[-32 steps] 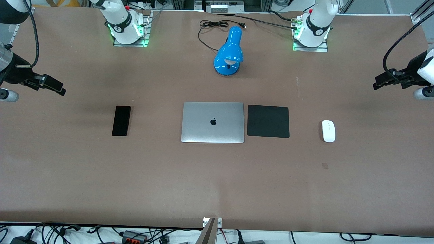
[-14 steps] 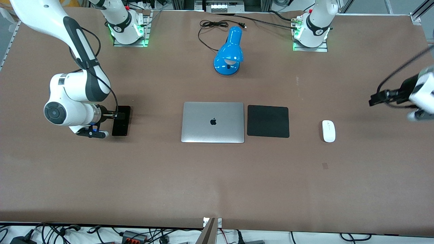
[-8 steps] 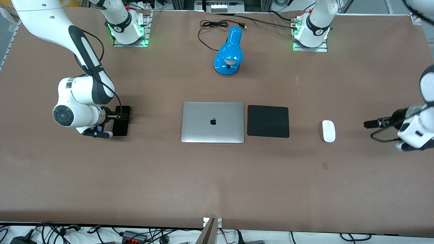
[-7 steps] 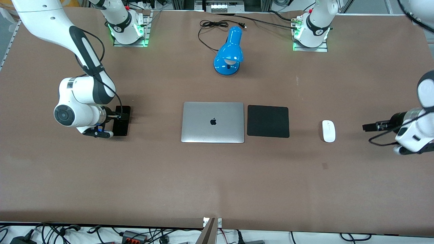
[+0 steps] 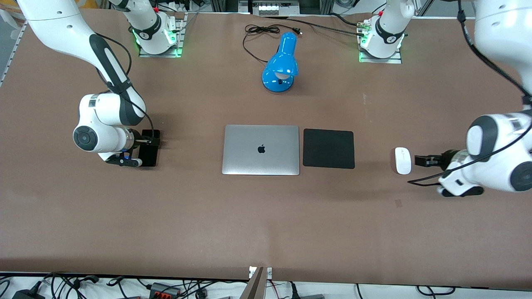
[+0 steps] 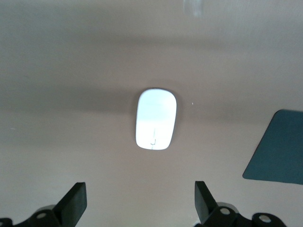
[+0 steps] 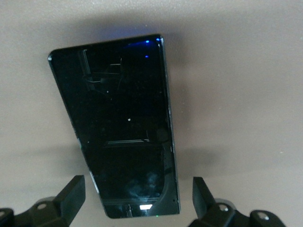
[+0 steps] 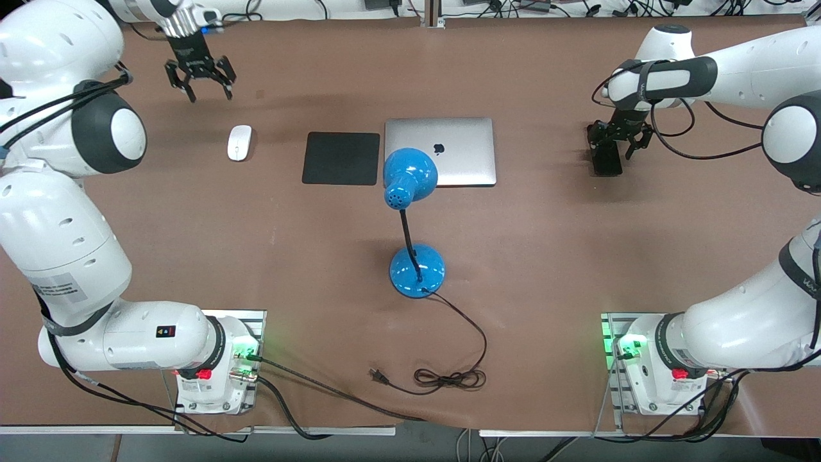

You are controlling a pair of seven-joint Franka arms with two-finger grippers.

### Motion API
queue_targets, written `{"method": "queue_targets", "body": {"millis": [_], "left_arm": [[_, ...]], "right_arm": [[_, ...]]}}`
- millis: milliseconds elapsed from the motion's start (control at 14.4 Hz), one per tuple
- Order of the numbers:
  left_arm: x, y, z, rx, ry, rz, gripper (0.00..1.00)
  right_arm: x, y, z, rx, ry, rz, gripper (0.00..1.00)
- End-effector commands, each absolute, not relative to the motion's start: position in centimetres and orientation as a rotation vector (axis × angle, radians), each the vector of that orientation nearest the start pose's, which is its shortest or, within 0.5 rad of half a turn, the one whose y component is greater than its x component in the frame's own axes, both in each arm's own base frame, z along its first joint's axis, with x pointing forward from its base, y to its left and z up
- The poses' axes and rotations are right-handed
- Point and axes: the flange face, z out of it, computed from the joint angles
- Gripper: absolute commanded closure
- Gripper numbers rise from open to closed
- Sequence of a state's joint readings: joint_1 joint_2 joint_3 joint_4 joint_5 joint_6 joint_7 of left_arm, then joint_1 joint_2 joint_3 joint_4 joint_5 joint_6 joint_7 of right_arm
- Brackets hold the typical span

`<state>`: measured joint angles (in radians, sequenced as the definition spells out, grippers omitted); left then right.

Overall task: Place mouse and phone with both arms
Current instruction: 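Grasp the white mouse with the left gripper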

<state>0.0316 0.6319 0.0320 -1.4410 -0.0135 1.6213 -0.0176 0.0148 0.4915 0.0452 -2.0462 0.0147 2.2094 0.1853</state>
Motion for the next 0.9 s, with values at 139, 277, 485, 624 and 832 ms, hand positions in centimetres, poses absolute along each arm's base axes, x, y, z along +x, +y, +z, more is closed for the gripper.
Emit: {"method": "queue_targets", "body": {"millis": [139, 277, 485, 624, 832], "left_arm": [[65.3, 2.1, 26.9, -3.038, -0.074, 0.778, 0.00], [65.9, 1.2, 25.6, -3.048, -0.053, 0.729, 0.00], [66.3, -0.2, 24.1, -3.047, -0.017, 0.706, 0.00], [66.2, -1.1, 24.0, -3.041, 0.000, 0.709, 0.00], [65.3, -2.6, 21.6, -3.019, 0.048, 0.772, 0.00]], "right_arm": [[54.5, 3.3, 16.3, -3.112, 0.216, 0.478, 0.00], [54.5, 3.4, 16.2, -3.112, 0.213, 0.475, 0.00], [53.8, 3.5, 15.5, -3.113, 0.211, 0.458, 0.00], [53.6, 3.5, 15.2, -3.115, 0.212, 0.444, 0.00], [54.2, 3.8, 16.2, -3.116, 0.183, 0.427, 0.57]]}}
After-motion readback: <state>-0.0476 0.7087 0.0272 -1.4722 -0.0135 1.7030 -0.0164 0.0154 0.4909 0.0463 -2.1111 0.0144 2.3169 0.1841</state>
